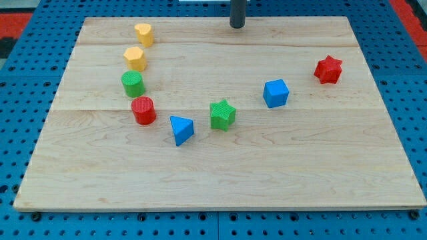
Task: Push the yellow heart towards the top of the yellow hexagon
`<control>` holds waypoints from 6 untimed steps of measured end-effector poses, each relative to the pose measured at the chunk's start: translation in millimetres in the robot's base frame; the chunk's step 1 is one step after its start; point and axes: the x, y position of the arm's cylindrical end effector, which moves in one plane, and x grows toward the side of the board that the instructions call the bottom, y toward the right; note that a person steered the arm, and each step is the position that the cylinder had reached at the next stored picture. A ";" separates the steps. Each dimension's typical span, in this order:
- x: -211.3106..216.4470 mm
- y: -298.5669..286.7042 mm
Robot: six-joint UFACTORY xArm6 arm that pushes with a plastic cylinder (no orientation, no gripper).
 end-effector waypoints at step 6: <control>75.1 -185.6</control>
